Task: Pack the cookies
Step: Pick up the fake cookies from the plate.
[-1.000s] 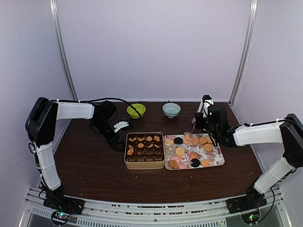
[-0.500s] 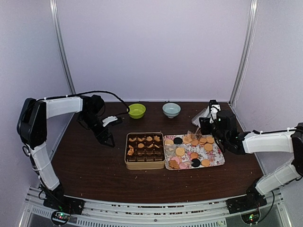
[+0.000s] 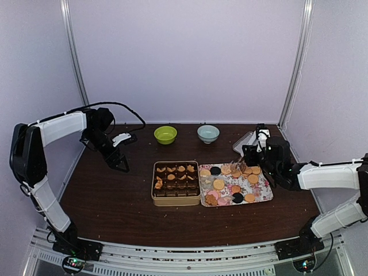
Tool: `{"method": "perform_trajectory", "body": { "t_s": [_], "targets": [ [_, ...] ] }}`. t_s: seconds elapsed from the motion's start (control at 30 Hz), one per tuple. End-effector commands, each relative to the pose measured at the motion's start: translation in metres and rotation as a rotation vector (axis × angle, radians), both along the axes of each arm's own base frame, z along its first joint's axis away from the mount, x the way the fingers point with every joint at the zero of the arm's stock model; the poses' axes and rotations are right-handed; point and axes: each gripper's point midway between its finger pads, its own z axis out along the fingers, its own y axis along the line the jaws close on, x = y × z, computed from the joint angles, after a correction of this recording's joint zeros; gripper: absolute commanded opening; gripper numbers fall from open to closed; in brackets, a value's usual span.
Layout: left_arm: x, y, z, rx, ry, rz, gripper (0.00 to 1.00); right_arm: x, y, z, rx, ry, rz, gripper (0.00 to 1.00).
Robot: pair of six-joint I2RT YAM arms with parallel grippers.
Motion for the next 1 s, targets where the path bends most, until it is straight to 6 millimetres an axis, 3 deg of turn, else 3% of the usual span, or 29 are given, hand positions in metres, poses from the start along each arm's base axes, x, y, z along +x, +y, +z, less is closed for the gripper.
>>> {"method": "perform_trajectory", "body": {
  "t_s": [0.0,0.37,0.6,0.8,0.97],
  "targets": [
    [-0.001,0.003,0.016,-0.004,-0.042,-0.005,0.89,0.001,0.009,0.003,0.027,0.0,0.045,0.43],
    [-0.004,0.004,0.021,-0.009,-0.047,0.004,0.89,-0.012,0.02,-0.006,0.012,0.021,0.101,0.42],
    [-0.005,0.004,0.024,-0.013,-0.048,0.006,0.89,-0.012,0.004,0.018,-0.052,-0.058,0.045,0.42],
    [-0.005,0.005,0.029,-0.01,-0.059,0.01,0.89,-0.002,0.019,0.02,-0.085,-0.06,0.097,0.42],
    [-0.007,0.006,0.03,-0.005,-0.062,0.009,0.89,0.0,0.031,0.01,-0.06,-0.054,0.143,0.43]
  ]
}}
